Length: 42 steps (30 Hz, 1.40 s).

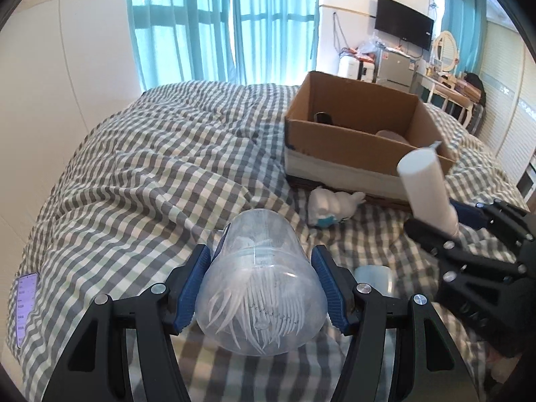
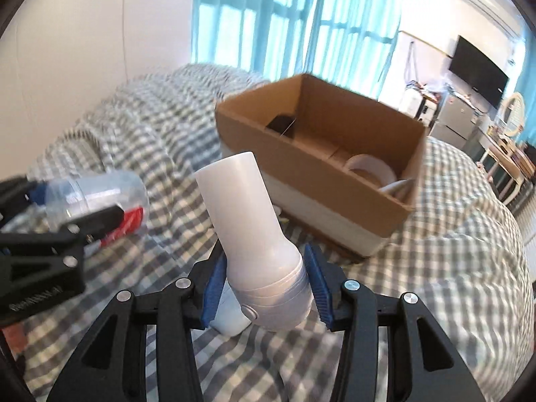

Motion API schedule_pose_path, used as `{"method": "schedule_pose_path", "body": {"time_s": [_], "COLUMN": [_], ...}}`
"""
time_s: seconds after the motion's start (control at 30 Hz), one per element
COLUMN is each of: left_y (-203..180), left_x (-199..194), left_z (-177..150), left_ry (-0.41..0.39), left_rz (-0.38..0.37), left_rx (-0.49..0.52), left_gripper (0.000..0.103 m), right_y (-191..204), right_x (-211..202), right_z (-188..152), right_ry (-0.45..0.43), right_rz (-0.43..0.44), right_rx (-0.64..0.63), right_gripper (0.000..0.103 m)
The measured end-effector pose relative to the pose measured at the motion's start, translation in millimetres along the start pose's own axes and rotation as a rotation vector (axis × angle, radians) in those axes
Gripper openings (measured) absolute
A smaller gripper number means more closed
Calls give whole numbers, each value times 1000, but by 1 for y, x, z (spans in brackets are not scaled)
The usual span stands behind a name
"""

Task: Organize objects
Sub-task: 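Grasp the white bottle with the right gripper while the left holds the swab container, then carry the swab container and white bottle over the box with both grippers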

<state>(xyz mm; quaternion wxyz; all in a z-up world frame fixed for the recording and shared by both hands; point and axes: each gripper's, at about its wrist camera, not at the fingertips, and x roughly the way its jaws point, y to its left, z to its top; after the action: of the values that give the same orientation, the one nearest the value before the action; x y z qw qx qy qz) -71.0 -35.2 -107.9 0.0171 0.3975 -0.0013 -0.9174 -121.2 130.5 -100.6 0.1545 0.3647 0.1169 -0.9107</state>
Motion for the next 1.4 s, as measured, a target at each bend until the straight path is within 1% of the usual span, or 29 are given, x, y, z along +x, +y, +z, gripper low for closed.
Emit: {"method": "schedule_pose_path", "body": {"time_s": [0.1,0.13,0.3,0.5,0.67,0.87,1.1,1.27,1.4], "left_y": [-4,-6,-15,-21,-23,-23,-30,-36,-39], "left_x": [-12,-17,-41,-68,-81,-96,-103,-85,-60], "left_z": [-1,-1,0,7,17,40,78,107,128], "left_ry": [-17,-25,-66,-118,-142,-185,-238,-243,-230], "left_rz": [-5,-8,-17,-32,-50,-86,-113,-100,-125], "left_rx": [1,3,22,29,29,22,40,48,31], "left_gripper": [64,64,64,64,64,64,64,64,64], "right_y": [1,-7,-19,-15,-18,-16,-32,-49,-66], "right_x": [-14,-28,-60,-85,-103,-111,-113,-98,-75], "right_z": [-1,-6,-12,-3,2,13,37,58,75], "right_ry": [-29,-37,-75,-121,-143,-169,-191,-187,-171], "right_rz": [-6,-9,-8,-11,-12,-17,-11,-13,-7], "right_rx": [25,29,54,48,55,56,63,76,99], "right_gripper": [46,46,46,46,46,46,46,46,46]}}
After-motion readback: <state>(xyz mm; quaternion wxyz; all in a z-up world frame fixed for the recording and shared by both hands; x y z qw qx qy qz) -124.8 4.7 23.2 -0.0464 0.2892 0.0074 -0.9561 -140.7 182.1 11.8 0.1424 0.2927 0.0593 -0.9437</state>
